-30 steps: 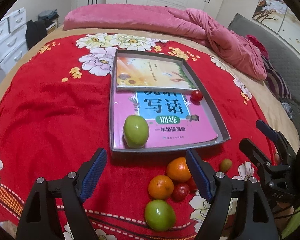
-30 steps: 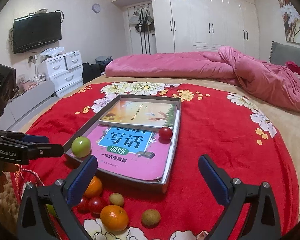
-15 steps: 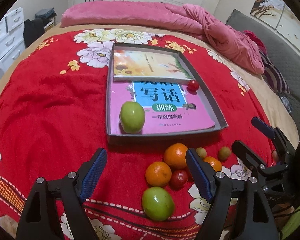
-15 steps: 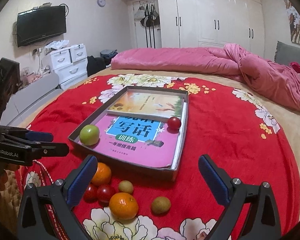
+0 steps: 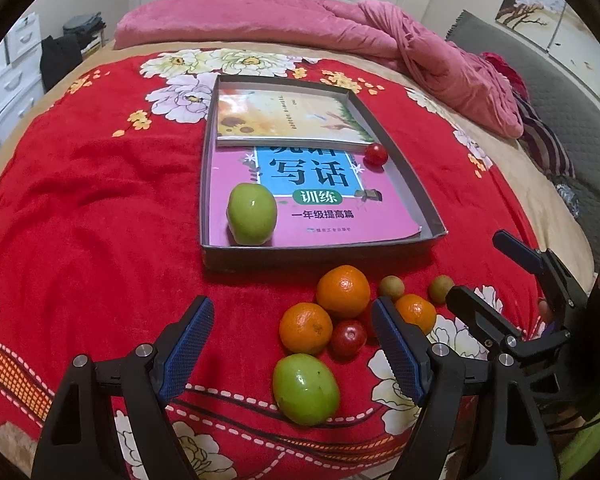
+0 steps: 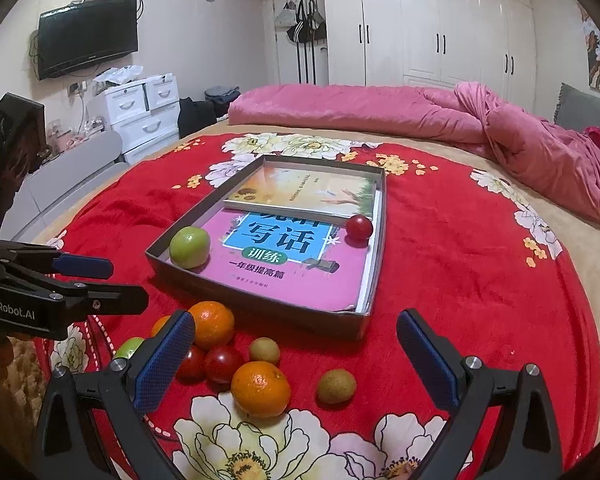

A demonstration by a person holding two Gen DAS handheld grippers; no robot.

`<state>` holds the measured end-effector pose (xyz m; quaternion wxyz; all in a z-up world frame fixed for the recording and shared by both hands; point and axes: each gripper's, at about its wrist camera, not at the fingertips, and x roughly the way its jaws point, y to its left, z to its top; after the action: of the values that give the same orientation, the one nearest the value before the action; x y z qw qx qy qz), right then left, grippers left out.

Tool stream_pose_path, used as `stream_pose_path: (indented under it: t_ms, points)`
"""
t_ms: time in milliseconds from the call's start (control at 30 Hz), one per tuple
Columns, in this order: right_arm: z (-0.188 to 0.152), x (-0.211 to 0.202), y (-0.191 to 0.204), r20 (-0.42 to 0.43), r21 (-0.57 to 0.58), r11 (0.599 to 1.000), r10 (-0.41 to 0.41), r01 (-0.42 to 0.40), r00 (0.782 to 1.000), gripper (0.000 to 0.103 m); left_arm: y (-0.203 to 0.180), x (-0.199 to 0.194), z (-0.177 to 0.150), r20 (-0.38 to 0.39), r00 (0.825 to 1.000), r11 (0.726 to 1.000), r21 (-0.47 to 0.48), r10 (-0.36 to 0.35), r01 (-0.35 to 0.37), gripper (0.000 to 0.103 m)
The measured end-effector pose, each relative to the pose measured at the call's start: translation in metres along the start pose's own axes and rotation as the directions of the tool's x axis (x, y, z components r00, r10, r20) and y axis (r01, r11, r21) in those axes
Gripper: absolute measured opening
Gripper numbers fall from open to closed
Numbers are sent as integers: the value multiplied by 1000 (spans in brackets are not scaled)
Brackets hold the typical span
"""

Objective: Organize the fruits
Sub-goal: 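Withdraw both open tools from the tray back toward the fruit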

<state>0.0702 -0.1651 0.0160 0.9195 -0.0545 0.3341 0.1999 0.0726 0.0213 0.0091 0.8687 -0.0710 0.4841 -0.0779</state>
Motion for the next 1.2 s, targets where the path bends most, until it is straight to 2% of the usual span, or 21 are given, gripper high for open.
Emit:
stream_pose_path:
  t_ms: [867,1200]
  points:
    - [-14,0,14,-70,-43,999,17,-20,997,102,2,0,-25,-60,998,999,41,17,-15,82]
    - [-21,10,22,-133,-99,995,0,-13,991,102,4,7,-33,-99,995,999,38,13,-9,82]
